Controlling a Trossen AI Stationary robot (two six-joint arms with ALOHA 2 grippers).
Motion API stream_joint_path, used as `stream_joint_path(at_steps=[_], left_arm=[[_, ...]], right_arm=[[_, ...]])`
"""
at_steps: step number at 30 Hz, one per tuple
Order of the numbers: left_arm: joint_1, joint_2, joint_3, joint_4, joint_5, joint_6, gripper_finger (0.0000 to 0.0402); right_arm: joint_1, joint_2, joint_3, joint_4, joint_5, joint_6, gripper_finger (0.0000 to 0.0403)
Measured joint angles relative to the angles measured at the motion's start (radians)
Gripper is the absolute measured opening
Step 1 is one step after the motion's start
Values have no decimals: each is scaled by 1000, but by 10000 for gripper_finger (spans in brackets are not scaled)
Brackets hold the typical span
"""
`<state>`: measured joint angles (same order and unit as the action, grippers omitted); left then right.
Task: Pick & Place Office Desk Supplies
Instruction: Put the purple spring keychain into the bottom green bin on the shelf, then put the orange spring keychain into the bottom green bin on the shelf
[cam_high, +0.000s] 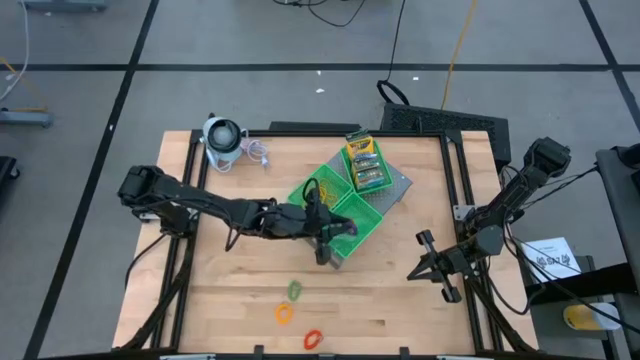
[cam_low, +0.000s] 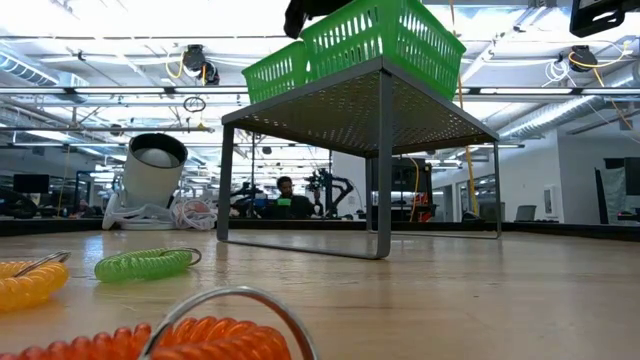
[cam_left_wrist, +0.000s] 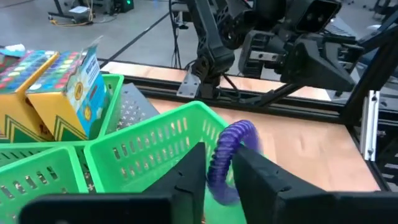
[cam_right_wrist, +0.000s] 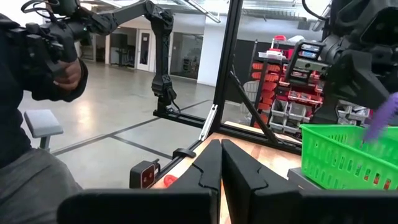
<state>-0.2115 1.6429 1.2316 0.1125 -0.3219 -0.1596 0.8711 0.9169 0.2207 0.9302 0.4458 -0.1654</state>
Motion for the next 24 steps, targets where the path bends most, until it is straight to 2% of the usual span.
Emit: stream_joint_path(at_steps=[8,12,17,24], left_arm=[[-7,0,0,16,8,0,180],[-31,-11,0,21,32,54,217],[-99,-37,0,28,172,94,236],[-238,-41,0,-8,347,83,230]], right_arm=[[0,0,0,0,0,0,0],[0,0,0,0,0,0,0],[0,0,0,-1,-1,0,0],[0,0,0,-1,-1,0,0]])
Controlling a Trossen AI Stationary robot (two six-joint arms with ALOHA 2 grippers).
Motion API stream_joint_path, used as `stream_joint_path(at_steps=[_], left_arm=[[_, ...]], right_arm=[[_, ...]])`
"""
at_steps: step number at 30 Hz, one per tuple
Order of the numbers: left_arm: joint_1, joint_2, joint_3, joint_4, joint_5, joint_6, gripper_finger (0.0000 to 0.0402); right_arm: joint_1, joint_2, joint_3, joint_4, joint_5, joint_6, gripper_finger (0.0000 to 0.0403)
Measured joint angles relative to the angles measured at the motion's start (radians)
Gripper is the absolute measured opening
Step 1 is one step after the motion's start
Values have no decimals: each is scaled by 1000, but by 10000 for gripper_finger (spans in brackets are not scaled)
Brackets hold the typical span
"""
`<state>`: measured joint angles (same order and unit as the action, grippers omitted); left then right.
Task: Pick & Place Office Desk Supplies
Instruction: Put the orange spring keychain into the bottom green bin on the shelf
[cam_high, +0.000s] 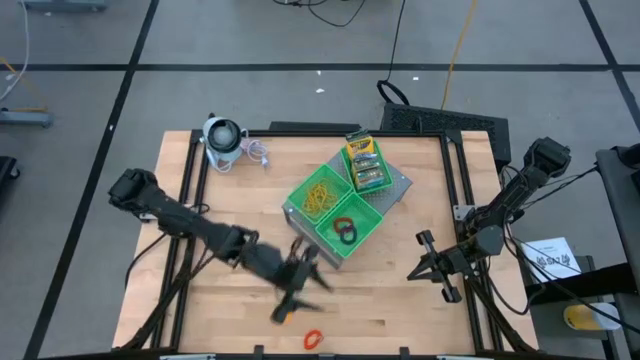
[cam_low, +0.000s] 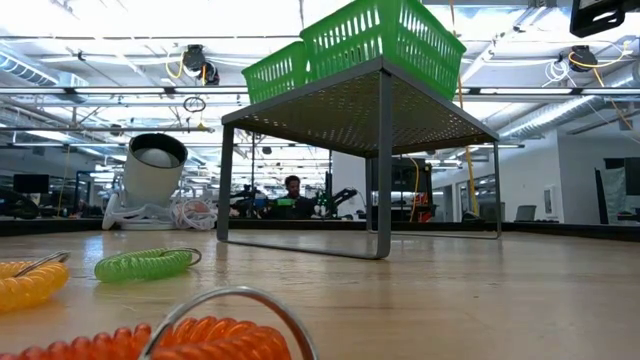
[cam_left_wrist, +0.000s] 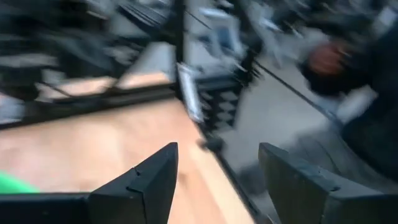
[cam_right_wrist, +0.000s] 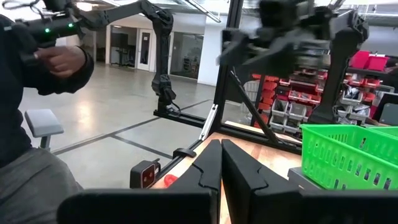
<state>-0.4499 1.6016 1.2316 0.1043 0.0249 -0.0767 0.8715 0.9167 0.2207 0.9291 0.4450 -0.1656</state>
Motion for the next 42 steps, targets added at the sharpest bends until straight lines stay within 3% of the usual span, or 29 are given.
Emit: stream_joint_path(at_steps=[4,12,22,31,37,42], left_arm=[[-93,26,0,-107,-11,27,226],[-199,221,0,-122,-82,64,227],[-202,458,-1,50,-115,-99,227],[-196,505,0,-12,-155,-167,227],[-200,484,5,-252,-378,-233,227],[-196,480,5,-300,-416,-250,227]], right_arm=[[0,0,0,0,0,0,0],[-1,0,0,2,3,-7,0],[-1,0,0,2,4,-8,0],[-1,0,0,9,4,-8,0],[-1,0,0,8,4,-7,0],[-1,0,0,8,4,-7,0]])
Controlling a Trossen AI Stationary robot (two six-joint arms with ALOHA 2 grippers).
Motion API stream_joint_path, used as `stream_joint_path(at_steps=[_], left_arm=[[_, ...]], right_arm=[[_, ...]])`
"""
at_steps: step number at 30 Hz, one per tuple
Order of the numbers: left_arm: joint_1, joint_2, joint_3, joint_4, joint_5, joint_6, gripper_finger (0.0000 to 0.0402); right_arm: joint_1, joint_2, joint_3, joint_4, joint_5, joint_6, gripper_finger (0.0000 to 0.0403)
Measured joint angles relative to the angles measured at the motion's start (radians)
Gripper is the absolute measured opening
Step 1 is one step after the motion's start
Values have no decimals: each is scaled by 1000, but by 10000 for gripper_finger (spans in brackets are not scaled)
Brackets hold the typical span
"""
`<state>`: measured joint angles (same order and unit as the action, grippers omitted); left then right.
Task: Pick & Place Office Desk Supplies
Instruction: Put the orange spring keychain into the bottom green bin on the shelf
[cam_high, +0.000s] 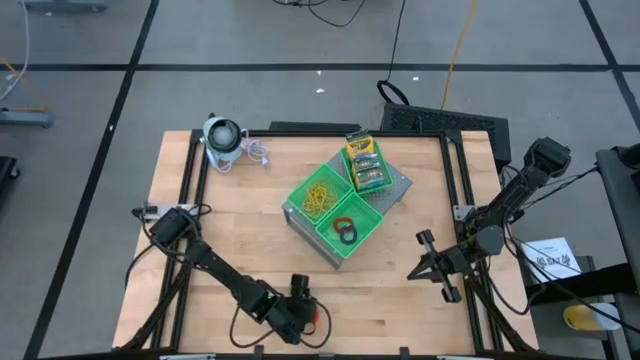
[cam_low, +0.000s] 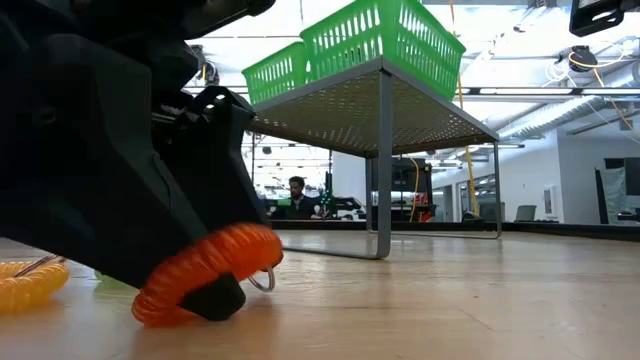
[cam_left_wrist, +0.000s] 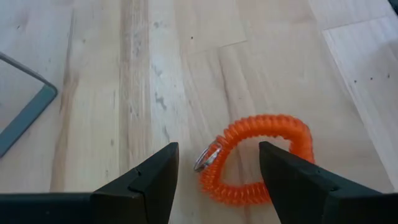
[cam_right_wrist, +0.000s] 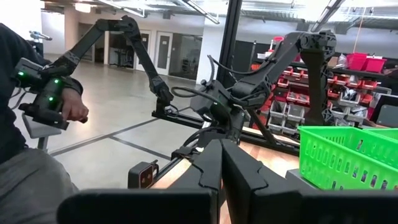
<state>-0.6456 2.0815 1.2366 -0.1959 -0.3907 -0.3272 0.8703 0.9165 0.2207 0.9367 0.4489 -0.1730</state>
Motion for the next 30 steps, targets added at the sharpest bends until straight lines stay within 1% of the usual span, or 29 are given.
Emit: stream_joint_path(at_steps=[7,9,12,19,23,26,29,30], left_arm=[[1,1,-2,19,9,8,226],[1,1,-2,20,25,19,215],[4,2,-2,18,57,42,176],[21,3,-3,28,88,8,58],[30,-2,-4,37,90,11,17],[33,-22,-7,34,90,18,14],[40,-75,-14,6,69,19,28],[42,-95,-13,20,66,19,33]], right_arm=[[0,0,0,-6,0,0,0],[0,0,0,-6,0,0,0],[0,0,0,-6,0,0,0],[0,0,0,-6,0,0,0],[0,0,0,-6,0,0,0],[0,0,0,-6,0,1,0],[0,0,0,-6,0,2,0],[0,0,0,-6,0,2,0]])
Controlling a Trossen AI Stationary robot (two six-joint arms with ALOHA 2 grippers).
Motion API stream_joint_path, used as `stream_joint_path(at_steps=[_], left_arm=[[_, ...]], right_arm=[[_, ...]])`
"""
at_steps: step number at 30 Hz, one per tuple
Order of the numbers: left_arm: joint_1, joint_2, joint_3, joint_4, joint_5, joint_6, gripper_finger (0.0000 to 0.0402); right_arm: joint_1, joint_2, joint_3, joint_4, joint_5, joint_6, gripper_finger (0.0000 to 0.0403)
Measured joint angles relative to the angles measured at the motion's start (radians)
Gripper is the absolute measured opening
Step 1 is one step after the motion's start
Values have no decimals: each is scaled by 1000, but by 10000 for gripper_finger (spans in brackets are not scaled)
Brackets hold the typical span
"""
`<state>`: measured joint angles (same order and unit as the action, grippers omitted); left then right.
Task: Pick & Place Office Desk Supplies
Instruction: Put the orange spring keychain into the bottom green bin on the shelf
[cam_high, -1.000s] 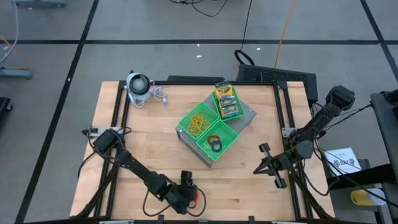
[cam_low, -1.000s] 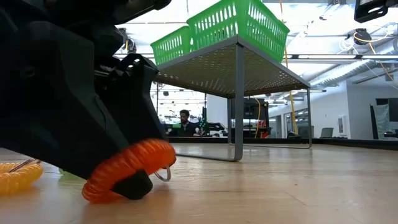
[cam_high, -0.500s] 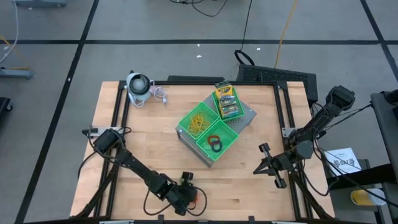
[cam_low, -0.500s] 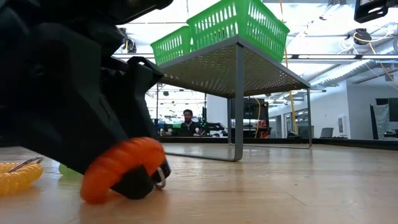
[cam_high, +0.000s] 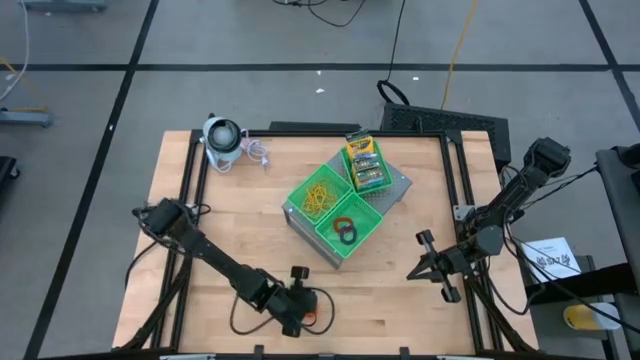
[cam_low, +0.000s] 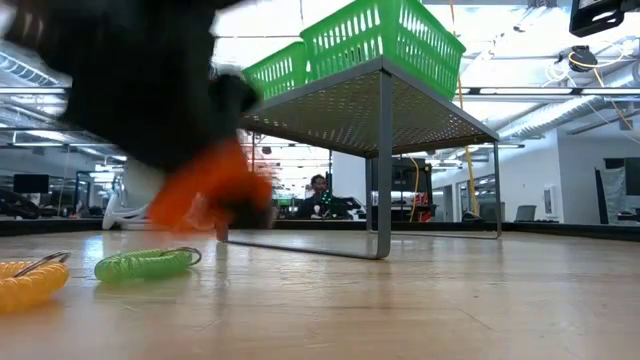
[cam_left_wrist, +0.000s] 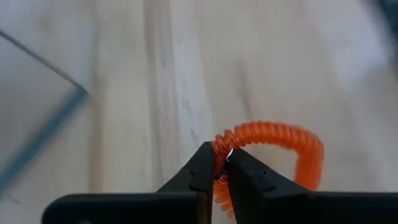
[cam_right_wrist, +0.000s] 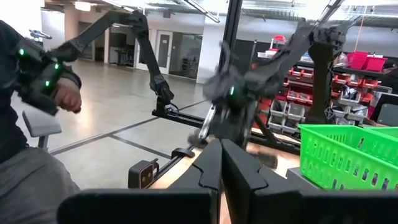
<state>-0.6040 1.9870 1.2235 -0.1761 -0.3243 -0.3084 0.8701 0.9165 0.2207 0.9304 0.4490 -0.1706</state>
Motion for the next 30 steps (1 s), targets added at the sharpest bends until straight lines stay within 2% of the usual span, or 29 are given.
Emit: stream_joint_path(at_steps=[3,10,16,19,24,30], left_arm=[[6,-76,4,-2,-7,0,37],[31,-231,5,44,-23,-14,14],[50,-321,5,168,-63,33,39],[70,-344,7,251,-81,100,43],[127,-351,7,370,-80,183,28],[229,-352,7,415,-88,189,28]], right_arm=[[0,0,0,0,0,0,0],[0,0,0,0,0,1,0],[0,0,0,-1,0,1,0],[0,0,0,-1,0,1,0],[0,0,0,0,0,0,0],[0,0,0,-1,0,-1,0]])
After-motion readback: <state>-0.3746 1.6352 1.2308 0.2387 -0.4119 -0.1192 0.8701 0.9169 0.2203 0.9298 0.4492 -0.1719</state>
